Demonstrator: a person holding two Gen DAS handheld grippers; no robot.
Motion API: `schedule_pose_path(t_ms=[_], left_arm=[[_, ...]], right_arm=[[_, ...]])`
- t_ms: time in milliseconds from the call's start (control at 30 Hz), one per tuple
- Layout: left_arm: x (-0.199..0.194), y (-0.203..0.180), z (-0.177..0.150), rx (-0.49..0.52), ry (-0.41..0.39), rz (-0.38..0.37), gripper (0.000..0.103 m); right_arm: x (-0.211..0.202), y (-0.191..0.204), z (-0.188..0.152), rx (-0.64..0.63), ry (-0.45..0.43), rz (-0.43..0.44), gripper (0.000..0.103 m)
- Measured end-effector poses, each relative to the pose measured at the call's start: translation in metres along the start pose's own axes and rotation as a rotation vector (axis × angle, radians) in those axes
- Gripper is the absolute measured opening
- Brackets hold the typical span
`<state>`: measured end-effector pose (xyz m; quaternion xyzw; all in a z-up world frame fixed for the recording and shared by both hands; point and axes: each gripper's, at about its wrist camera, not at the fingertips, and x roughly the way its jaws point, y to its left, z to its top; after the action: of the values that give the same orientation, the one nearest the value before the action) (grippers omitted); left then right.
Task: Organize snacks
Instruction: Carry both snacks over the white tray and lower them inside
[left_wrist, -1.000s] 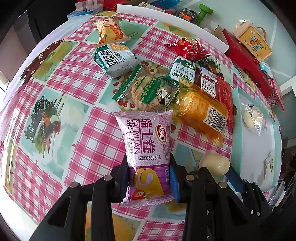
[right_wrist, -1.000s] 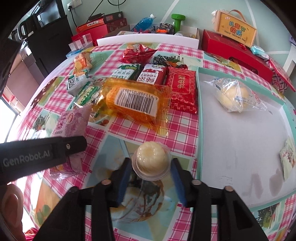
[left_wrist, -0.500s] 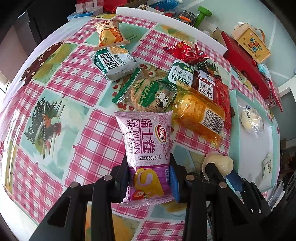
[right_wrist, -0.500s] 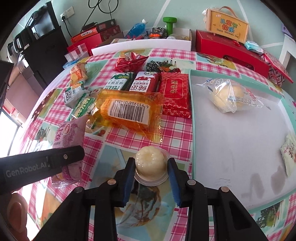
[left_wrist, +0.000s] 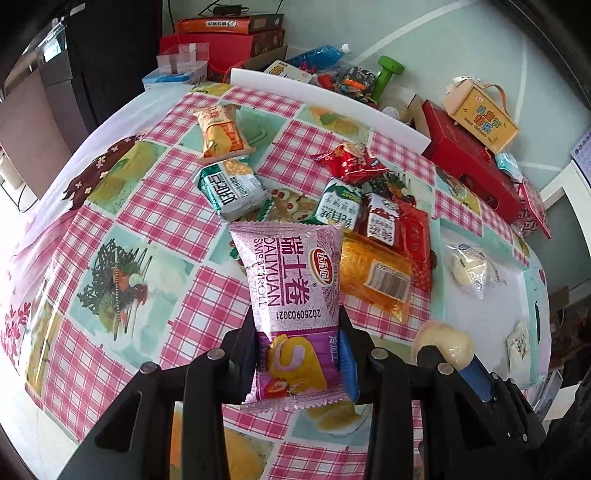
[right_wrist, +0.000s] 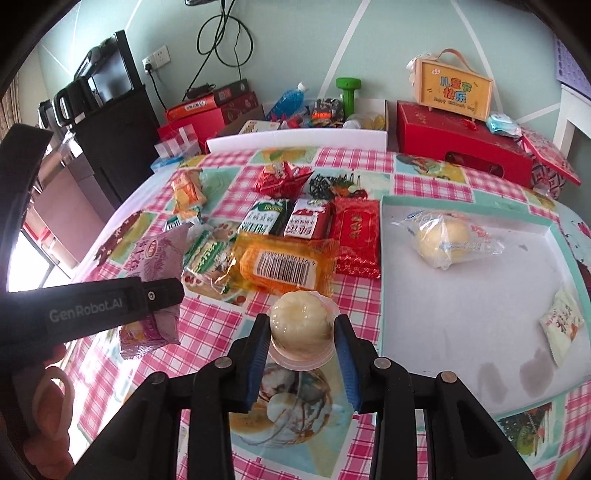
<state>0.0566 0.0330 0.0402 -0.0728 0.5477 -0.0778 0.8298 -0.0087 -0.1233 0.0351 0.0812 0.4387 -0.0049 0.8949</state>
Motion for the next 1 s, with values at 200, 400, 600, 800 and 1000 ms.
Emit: schedule_pose_path(t_ms=[200, 400, 600, 800, 1000], left_arm=[[-0.007, -0.043, -0.005, 0.107, -0.028, -0.075, 0.039], [-0.005, -0.097, -0.015, 0.22, -0.022, -0.151, 0.039], [0.001, -0.154, -0.031, 0.37, -0.044, -0.195, 0.039], [0.029, -0.188, -0.05, 0.487, -0.004, -0.191, 0.039], [0.051, -0.201, -0.059, 0.53, 0.012, -0.194, 0.039]], right_arm=[[-0.02, -0.048, 0.007, 0.111, -0.052, -0.077, 0.038], [-0.034, -0.117, 0.002, 0.273, -0.065, -0.217, 0.038], [-0.049, -0.171, -0.009, 0.388, -0.066, -0.335, 0.038], [-0.053, -0.198, -0.017, 0.457, -0.054, -0.361, 0.038], [-0.044, -0.197, -0.019, 0.449, -0.025, -0.344, 0.039]])
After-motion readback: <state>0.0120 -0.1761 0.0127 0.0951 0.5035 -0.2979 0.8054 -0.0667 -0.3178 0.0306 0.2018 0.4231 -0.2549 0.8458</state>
